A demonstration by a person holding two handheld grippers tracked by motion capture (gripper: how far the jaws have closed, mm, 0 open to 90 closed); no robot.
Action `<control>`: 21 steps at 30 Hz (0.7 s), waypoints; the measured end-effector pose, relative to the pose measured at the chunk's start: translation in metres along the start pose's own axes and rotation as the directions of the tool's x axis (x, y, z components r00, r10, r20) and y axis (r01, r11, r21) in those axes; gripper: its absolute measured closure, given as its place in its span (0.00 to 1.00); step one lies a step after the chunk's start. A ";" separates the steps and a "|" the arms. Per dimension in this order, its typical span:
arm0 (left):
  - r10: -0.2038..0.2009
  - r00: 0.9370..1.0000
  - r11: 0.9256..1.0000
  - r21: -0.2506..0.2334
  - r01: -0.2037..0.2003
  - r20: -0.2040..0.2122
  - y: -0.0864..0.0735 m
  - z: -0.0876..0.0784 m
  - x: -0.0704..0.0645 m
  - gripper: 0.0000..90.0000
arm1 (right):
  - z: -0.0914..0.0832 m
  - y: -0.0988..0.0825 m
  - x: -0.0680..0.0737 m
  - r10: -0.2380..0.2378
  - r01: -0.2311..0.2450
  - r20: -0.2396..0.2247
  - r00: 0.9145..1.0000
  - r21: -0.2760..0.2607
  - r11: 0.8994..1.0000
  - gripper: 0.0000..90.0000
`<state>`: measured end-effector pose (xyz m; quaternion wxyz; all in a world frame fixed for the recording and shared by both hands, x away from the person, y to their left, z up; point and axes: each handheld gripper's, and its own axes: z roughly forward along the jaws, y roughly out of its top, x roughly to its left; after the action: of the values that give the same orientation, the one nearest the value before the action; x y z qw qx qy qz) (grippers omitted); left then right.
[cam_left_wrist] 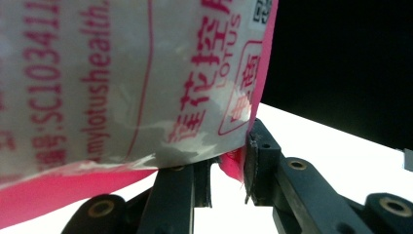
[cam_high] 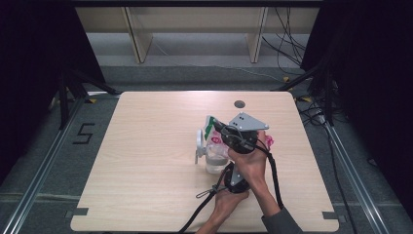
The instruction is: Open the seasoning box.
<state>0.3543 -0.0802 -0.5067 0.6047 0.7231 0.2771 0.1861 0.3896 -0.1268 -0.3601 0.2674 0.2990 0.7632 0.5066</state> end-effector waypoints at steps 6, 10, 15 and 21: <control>0.003 1.000 1.000 0.004 -0.003 -0.006 -0.001 0.000 0.001 0.83 | 0.001 -0.001 0.000 0.000 0.000 0.003 1.000 0.000 1.000 0.99; -0.001 1.000 1.000 -0.003 0.001 -0.005 -0.001 0.001 0.001 0.83 | 0.000 0.000 -0.001 -0.001 0.001 -0.004 1.000 0.006 1.000 0.99; -0.001 1.000 1.000 -0.001 0.001 -0.010 -0.002 0.001 0.000 0.83 | 0.001 0.000 -0.001 0.003 -0.003 -0.004 1.000 0.011 1.000 0.99; 0.026 1.000 0.999 0.025 -0.026 0.000 -0.004 -0.001 0.004 0.83 | 0.001 0.000 -0.003 0.017 -0.018 -0.017 1.000 -0.019 1.000 1.00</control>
<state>0.3566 -0.0766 -0.5104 0.5932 0.7342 0.2699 0.1906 0.3925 -0.1287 -0.3604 0.2593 0.2989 0.7579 0.5187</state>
